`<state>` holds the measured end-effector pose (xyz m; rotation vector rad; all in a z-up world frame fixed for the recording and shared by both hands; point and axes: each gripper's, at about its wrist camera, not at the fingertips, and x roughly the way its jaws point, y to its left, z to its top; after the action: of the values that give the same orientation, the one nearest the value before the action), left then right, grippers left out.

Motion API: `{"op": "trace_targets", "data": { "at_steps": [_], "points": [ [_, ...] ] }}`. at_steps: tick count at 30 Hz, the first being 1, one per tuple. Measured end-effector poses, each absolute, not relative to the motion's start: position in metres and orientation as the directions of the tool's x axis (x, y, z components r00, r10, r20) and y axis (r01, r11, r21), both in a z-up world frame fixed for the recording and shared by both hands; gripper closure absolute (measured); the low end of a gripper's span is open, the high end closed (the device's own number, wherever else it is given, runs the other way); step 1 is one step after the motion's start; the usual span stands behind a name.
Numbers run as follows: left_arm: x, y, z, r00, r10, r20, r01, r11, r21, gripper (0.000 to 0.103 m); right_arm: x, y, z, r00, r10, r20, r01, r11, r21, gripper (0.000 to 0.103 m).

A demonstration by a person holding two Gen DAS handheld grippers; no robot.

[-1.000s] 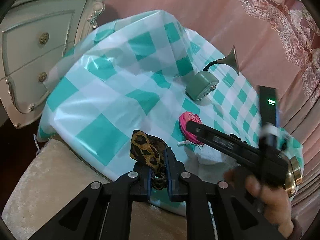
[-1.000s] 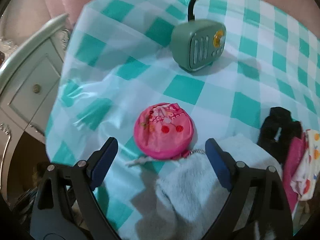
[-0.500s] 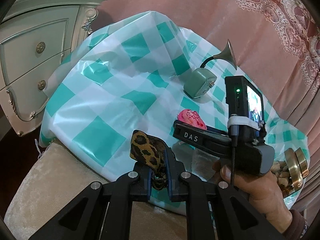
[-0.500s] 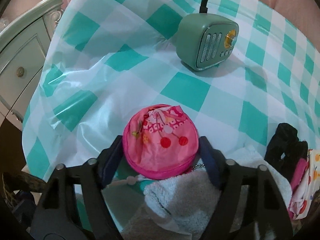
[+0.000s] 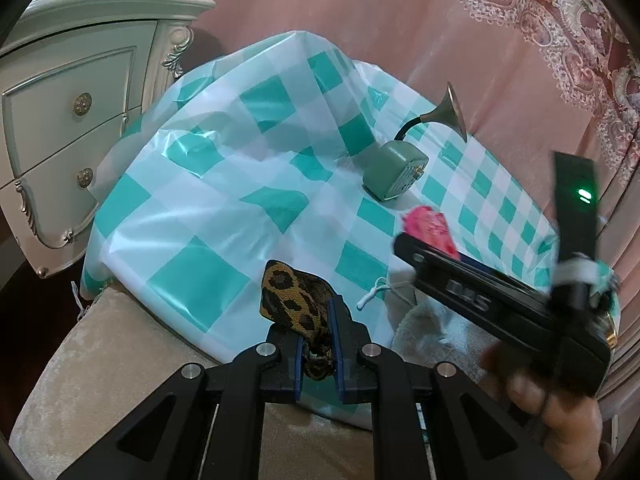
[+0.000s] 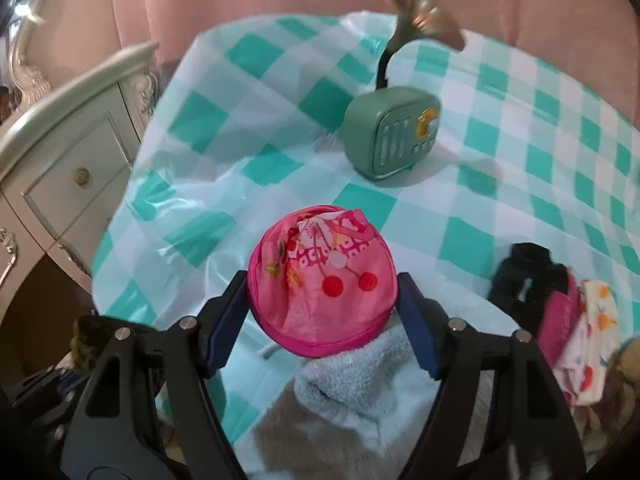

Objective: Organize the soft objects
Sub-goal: 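Carry the leopard-print item and pink pouch into the box and release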

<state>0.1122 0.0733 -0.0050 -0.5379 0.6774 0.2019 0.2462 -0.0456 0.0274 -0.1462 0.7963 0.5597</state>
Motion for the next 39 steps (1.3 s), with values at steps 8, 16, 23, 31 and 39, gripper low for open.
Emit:
{"op": "trace_targets", "data": {
  "at_steps": [8,16,23,31,39],
  "points": [
    [0.101,0.07,0.006,0.807,0.006,-0.59,-0.311,0.855,-0.416,0.092,0.198,-0.084,0.051,0.62,0.416,-0.665,-0.487,0.869,0.09,0.028],
    [0.085,0.051,0.024,0.843,-0.017,-0.538,-0.248,0.875,-0.416,0.092,0.158,-0.123,0.064,0.65,0.393,-0.651,-0.449,0.889,0.088,0.028],
    [0.066,0.025,0.034,0.853,-0.081,-0.516,-0.182,0.88,-0.438,0.092,0.128,-0.169,0.068,0.663,0.346,-0.664,-0.391,0.916,0.088,0.028],
    [0.054,-0.024,0.046,0.842,-0.187,-0.506,-0.056,0.903,-0.426,0.092,0.092,-0.247,0.068,0.679,0.265,-0.684,-0.283,0.955,0.088,0.028],
    [0.047,-0.089,0.051,0.793,-0.311,-0.524,0.099,0.915,-0.392,0.092,0.057,-0.325,0.065,0.688,0.182,-0.702,-0.158,0.982,0.1,0.028]
  ]
}}
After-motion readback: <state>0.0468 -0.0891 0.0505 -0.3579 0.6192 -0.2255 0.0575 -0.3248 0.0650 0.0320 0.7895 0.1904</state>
